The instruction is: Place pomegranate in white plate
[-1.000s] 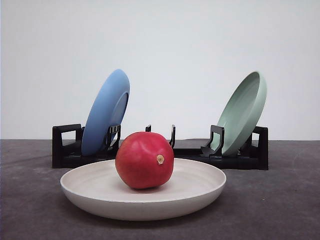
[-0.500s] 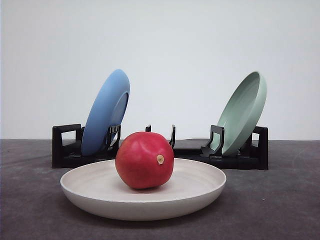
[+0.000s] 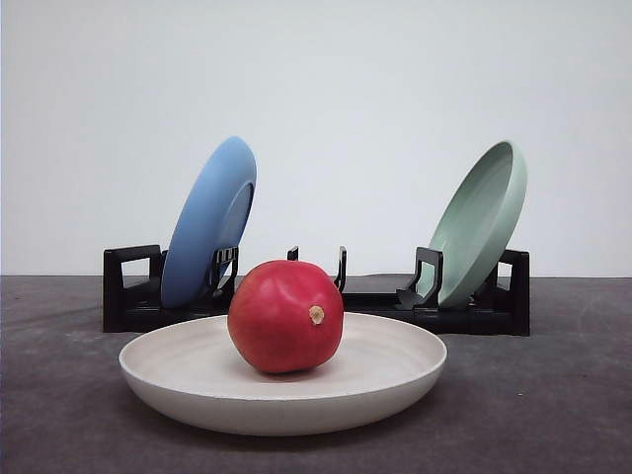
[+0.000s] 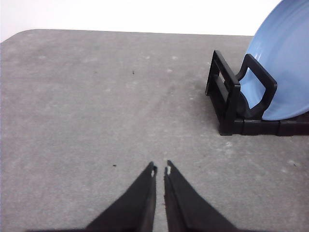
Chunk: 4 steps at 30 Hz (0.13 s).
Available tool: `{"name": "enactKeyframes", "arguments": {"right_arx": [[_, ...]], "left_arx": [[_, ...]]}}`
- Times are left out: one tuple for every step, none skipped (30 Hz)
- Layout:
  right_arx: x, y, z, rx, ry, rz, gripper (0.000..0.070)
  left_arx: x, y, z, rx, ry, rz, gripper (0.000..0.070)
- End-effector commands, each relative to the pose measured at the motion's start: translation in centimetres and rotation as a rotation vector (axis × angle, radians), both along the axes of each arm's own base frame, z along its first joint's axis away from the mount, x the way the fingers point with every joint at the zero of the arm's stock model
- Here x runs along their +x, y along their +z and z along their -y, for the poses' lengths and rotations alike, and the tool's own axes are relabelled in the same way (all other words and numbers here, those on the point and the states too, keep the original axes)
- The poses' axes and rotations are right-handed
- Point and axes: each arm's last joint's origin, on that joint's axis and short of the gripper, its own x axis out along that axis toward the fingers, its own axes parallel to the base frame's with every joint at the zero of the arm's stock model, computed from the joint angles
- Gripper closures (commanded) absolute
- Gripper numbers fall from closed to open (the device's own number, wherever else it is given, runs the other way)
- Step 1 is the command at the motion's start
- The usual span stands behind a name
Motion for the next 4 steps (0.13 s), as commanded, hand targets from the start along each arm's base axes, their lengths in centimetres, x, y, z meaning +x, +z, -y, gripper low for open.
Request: {"name": "enactKeyframes", "arguments": {"right_arx": [[0.03,-0.01,0.02,0.009,-0.003,0.01,0.0664],[0.03,-0.01,0.02,0.008,-0.003,0.01,0.0664],[0.03,-0.01,0.02,0.009,-0.003,0.01,0.0664],[0.03,-0.01,0.02,0.009,-0.003,0.01,0.0664]], "left_arx": [[0.05,-0.3,0.0,-0.004,0.0,-0.008,0.0689],[0.05,-0.3,0.0,-0.004,-0.001,-0.008,0.0689],[0.05,-0.3,0.0,-0.003,0.0,-0.008,0.0689],[0.05,-0.3,0.0,-0.004,0.0,-0.008,0.0689]]}}
